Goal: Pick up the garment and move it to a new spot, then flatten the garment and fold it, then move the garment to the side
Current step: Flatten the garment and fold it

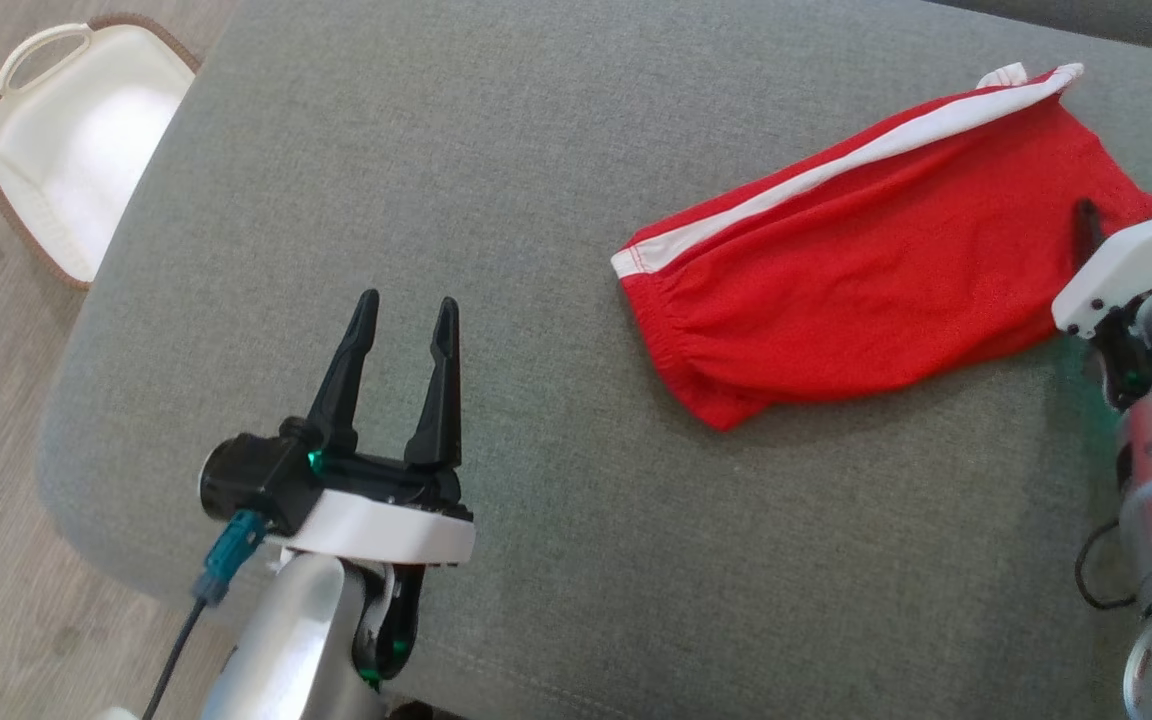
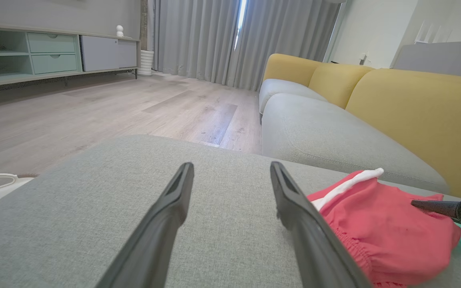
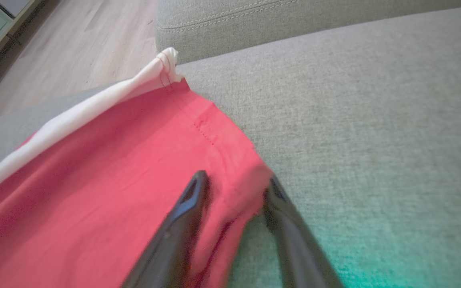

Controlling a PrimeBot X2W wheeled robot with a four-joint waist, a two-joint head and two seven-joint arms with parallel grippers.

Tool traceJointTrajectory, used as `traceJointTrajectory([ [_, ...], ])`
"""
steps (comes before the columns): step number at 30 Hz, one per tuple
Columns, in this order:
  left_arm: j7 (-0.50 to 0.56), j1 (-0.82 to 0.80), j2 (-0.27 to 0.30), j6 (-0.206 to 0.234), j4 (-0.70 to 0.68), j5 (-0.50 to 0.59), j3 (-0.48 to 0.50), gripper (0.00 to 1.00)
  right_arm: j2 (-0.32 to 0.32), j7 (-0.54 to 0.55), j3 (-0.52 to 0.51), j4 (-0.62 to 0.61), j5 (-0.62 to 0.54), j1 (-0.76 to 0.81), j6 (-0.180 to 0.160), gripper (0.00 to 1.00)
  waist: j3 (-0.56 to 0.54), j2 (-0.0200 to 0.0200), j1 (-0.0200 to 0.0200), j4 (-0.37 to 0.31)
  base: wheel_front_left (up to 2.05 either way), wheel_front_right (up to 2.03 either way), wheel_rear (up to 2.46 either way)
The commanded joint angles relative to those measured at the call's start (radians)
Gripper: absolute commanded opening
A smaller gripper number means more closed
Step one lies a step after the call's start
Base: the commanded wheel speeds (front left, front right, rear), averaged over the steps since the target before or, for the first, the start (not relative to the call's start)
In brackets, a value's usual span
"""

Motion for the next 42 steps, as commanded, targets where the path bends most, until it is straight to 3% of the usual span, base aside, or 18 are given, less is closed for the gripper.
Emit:
traceJointTrajectory([
  [1, -0.010, -0.031, 0.007, 0.008, -0.028, -0.011, 0.030, 1.00, 0.025, 0.010, 0.021, 0.010, -0.010, -0.012, -0.001, 0.00, -0.005, 0.0000, 0.0000, -0.003, 0.00, 0.00, 0.00],
  [15, -0.010, 0.004, 0.007, 0.003, -0.012, 0.016, 0.044, 1.00, 0.063, -0.207, 0.104, 0.032, 0.068, 0.022, -0.001, 0.00, -0.105, 0.0000, 0.0000, -0.093, 0.00, 0.00, 0.00],
  [24, -0.010, 0.072, 0.007, -0.009, -0.002, 0.045, 0.069, 1.00, 0.095, -0.314, 0.122, -0.033, 0.207, 0.208, -0.001, 0.00, -0.210, 0.0000, 0.0000, -0.198, 0.00, 0.00, 0.00],
  [34, -0.010, 0.118, 0.007, -0.018, -0.007, 0.064, 0.082, 1.00, 0.113, -0.347, 0.103, -0.168, 0.288, 0.378, -0.001, 0.00, -0.255, 0.0000, 0.0000, -0.255, 0.00, 0.00, 0.00],
  [42, -0.010, 0.116, 0.007, -0.022, -0.005, 0.068, 0.075, 1.00, 0.118, -0.362, 0.140, -0.224, 0.317, 0.402, -0.001, 0.00, -0.248, 0.0000, 0.0000, -0.257, 0.00, 0.00, 0.00],
])
